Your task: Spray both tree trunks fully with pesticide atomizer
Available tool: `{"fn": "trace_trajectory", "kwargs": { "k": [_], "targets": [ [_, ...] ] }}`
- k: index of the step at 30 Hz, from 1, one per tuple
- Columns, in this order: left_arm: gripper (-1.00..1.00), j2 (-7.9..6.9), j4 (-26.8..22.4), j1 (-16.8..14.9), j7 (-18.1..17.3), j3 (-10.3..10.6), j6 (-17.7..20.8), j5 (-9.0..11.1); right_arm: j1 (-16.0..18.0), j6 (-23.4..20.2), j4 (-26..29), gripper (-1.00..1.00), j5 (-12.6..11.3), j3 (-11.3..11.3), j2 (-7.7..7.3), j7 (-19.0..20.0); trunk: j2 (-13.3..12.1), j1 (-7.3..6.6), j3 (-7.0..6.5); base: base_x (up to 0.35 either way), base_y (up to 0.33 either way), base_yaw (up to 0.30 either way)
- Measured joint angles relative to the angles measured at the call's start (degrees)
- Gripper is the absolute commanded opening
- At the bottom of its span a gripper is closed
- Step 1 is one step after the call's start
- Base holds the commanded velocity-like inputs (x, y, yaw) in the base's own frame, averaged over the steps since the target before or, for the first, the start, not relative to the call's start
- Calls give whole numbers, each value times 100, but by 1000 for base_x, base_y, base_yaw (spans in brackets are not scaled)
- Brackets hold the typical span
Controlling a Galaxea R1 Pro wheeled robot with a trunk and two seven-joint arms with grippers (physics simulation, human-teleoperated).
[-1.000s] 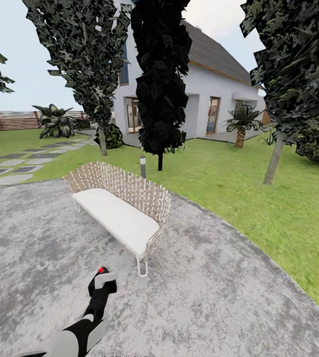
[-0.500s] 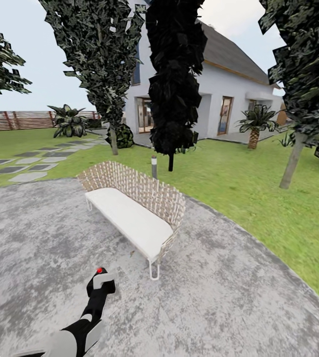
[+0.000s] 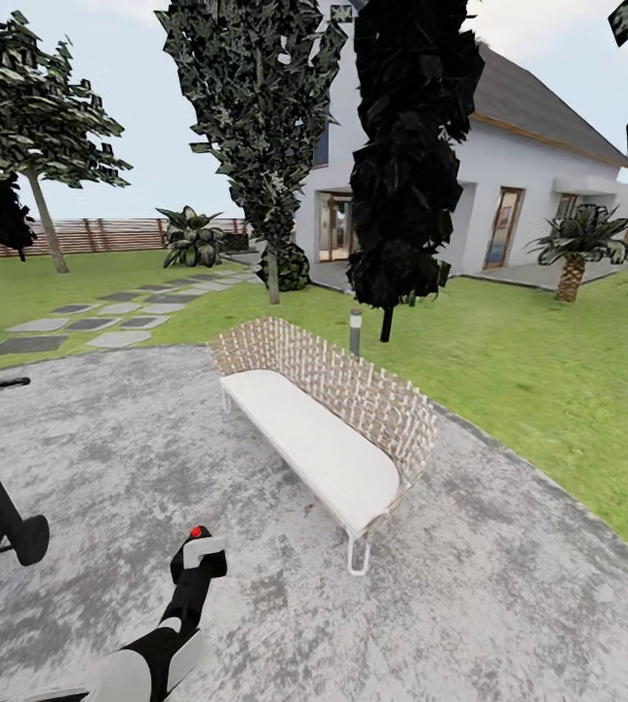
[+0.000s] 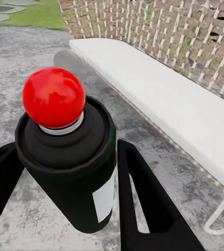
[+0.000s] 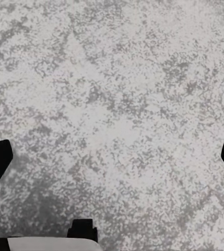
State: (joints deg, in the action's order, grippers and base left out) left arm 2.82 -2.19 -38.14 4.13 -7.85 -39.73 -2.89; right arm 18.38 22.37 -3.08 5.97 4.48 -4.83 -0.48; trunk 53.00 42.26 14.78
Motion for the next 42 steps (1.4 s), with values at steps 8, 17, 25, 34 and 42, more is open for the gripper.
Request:
{"fn": "trace_trajectory", "kwargs": {
  "k": [8, 17, 25, 34, 42],
  "targets": [
    [-100, 0, 0, 0, -4, 1, 0, 0, -1, 2, 0, 100, 0, 0, 0, 3, 0, 0, 0, 268, 232, 300],
    [-100, 2, 0, 0, -17, 1, 0, -1, -1, -2, 0, 100, 0, 0, 0, 4, 0, 0, 0, 269, 232, 299],
    [-100, 6, 0, 0, -19, -1, 0, 1, -1, -2, 0, 100, 0, 0, 0, 2, 0, 0, 0, 299, 201, 122],
    [-100, 8, 0, 0, -26, 0, 0, 0, -1, -1, 0, 100, 0, 0, 0, 4, 0, 0, 0, 331, 135, 76],
    [-100, 8, 6, 0, -26, 1, 0, 1, -1, -3, 0, 100, 0, 0, 0, 4, 0, 0, 0, 347, 65, 106]
  ]
}}
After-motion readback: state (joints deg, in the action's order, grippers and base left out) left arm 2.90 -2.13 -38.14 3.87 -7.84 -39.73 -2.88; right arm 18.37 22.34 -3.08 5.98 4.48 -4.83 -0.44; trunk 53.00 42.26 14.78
